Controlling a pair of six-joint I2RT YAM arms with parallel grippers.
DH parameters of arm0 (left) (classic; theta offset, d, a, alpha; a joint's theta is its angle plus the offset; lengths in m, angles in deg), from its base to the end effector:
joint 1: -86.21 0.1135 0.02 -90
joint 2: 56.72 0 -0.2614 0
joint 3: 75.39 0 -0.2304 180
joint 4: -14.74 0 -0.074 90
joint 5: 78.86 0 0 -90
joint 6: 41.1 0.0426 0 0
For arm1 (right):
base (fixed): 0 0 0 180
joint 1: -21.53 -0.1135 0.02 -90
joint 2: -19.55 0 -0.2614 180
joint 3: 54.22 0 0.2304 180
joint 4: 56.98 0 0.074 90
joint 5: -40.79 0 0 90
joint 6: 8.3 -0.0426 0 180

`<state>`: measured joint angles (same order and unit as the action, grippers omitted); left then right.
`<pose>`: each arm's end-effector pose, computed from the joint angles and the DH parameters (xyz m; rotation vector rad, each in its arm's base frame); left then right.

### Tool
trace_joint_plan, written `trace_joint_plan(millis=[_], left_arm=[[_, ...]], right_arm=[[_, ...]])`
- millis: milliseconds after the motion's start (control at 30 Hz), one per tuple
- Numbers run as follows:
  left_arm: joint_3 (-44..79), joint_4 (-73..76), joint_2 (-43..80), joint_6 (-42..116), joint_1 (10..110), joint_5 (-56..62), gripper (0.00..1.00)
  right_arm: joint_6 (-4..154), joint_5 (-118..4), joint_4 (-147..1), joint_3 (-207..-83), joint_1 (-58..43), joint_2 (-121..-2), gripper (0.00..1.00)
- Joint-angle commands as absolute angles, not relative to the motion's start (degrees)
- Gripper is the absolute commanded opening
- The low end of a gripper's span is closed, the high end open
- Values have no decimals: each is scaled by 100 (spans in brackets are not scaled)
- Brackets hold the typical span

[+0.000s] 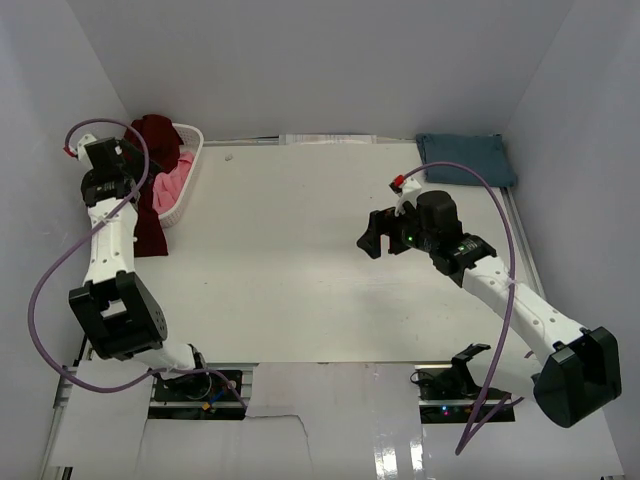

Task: Fold and stack the t-shirts
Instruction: Grab crumpled tshirt from bin with the left arm

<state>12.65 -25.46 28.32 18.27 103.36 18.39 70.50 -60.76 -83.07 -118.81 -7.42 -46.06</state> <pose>0.3074 0.1005 0.3379 -0.9358 1.9317 -0.0009 0.2106 0.1263 0.2947 -0.4504 2.0462 0.6376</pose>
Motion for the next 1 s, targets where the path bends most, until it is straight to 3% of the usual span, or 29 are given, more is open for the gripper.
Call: trace_joint_plan(millis=[0,467,967], left_arm=[[779,-2813,3326,1428,10730,1545,98],[-2823,-3252,6710,1234,10730,1790,90],[-4328,-2505,8601,1085,10792,2265,95]], right_arm=[[6993,-6266,-7919,-11941,-739,-4365,94],[7001,-6318,-7936,-11845,-730,-4329,93],[7001,-6380,-7857,-11836,-730,-4461,93]])
